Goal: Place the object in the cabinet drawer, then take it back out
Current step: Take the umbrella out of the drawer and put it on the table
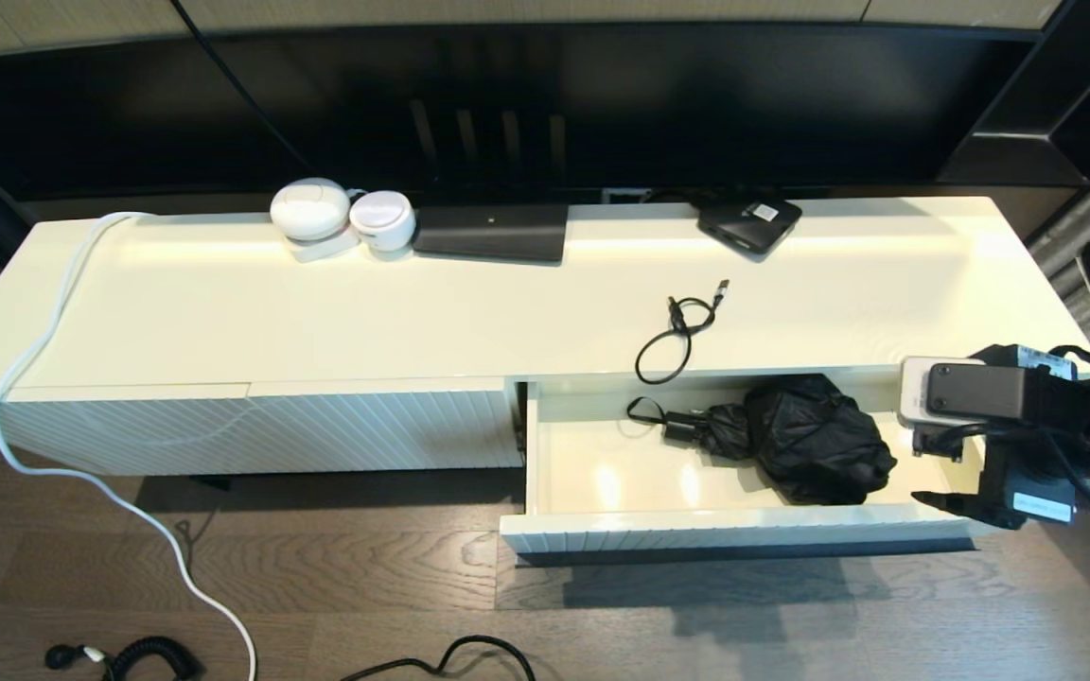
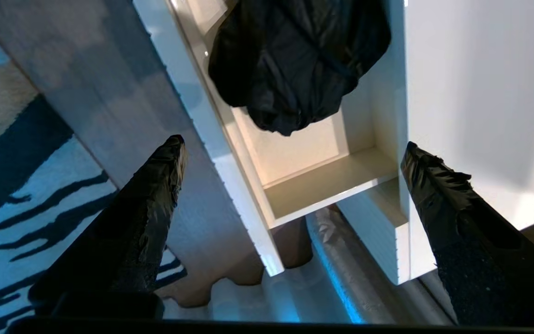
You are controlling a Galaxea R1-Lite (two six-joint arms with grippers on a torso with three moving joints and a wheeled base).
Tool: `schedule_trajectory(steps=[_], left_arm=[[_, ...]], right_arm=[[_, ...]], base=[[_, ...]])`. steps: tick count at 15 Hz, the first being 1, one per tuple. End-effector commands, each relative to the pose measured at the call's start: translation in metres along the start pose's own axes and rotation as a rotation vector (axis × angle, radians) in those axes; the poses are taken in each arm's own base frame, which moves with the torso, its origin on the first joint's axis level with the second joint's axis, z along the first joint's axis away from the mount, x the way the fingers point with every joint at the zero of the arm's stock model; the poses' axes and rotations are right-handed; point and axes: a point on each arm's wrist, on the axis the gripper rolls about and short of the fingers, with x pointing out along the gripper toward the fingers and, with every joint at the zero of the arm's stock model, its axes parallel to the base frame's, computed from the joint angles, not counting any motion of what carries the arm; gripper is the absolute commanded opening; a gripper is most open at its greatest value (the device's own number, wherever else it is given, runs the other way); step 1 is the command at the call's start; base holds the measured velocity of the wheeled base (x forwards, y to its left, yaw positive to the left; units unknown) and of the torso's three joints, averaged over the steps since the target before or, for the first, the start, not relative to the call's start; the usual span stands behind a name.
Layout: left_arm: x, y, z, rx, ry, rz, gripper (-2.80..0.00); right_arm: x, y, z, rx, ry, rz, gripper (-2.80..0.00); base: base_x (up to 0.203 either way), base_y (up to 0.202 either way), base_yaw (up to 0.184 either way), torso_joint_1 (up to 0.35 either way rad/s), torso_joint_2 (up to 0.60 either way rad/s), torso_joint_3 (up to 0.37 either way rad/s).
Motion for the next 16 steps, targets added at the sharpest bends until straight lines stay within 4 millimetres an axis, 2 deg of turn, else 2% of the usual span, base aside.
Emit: schedule_trajectory(steps=[1,5,12,16], left_arm=[[0.000,0.000,0.000,-0.001,0.002,0.000,-2.80],[0.000,0.000,0.000,-0.001,0.000,0.000,-2.80],[0.000,0.000,0.000,-0.001,0.001,0.000,-2.80],[0.000,0.000,0.000,-0.001,0.000,0.000,-2.80]], right_arm=[[0.000,-0.001,-0.005,0.004,0.015,0.003,0.00],[0.009,-0.002,-0.008,-0.013,0.005,0.087,0.00],[0.028,-0.006,-0.003,-0.011,-0.018,0.166,0.00],[0.026,-0.006,-0.003,-0.011,-0.015,0.179,0.00]], base=[[0.000,0.000,0.000,0.000,0.00,0.000],[0.000,0.000,0.000,0.000,0.00,0.000],[0.000,0.000,0.000,0.000,0.00,0.000],[0.000,0.000,0.000,0.000,0.00,0.000]])
